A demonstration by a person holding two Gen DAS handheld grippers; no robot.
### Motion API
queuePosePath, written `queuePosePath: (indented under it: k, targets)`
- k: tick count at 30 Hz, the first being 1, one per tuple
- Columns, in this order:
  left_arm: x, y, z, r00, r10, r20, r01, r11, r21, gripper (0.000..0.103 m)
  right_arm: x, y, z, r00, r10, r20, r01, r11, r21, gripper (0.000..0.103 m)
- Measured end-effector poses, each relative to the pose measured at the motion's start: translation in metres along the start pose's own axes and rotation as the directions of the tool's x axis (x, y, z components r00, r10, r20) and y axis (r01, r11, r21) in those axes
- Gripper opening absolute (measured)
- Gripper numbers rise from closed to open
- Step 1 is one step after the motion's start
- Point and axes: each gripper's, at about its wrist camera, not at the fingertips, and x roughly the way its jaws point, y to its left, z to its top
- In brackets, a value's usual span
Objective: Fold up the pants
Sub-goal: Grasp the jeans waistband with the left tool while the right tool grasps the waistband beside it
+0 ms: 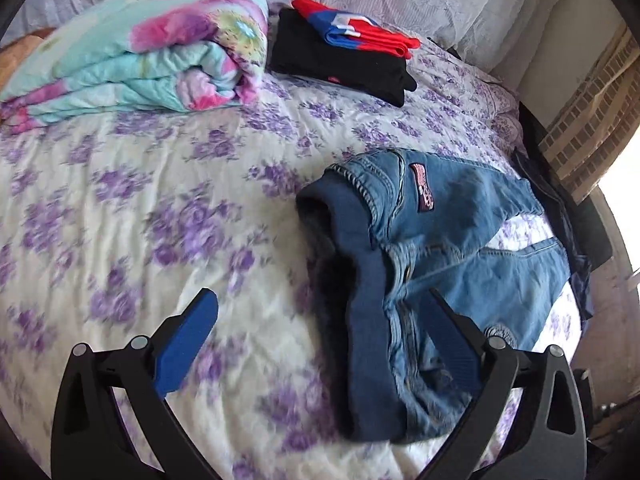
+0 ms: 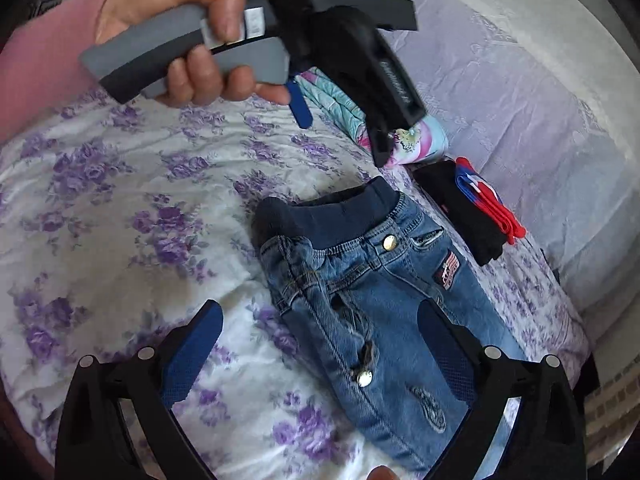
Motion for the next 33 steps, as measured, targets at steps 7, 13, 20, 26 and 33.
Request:
queuePosePath:
  k: [7,13,20,26,33]
  targets:
    - [0.070,0.010,0.042,0.975,-0.127,-0.181,0.123,0.992,-0.038,0.084,0.040,0.002,0.005,0.997,0.027,-0.074,-0.029,0.999,-0.021,0.058]
    - [0.094,0.001,0.056,0.962,-0.141,-0.235,0.141,0.990,-0.017,0.063,0.028,0.005,0.006,0.996,0.072,-0.059,-0.069,0.997,0.037,0.016]
    - [0.106,0.001,0.058,0.922,-0.273,-0.275,0.249,0.961,-0.119,0.023,0.004,-0.010,0.022,0.998,0.055,-0.041,-0.049,0.988,0.149,0.014]
    - [0.040,-0.002,0.039,0.970,-0.201,-0.139,0.201,0.979,-0.013,0.020,-0.031,0.000,0.042,0.993,0.109,0.056,-0.116,0.983,0.144,0.014]
    - [-0.015,0.051,-0.027,0.993,-0.104,-0.053,0.099,0.991,-0.086,0.018,-0.051,0.044,0.048,0.935,0.321,0.150,-0.342,0.929,0.142,0.014]
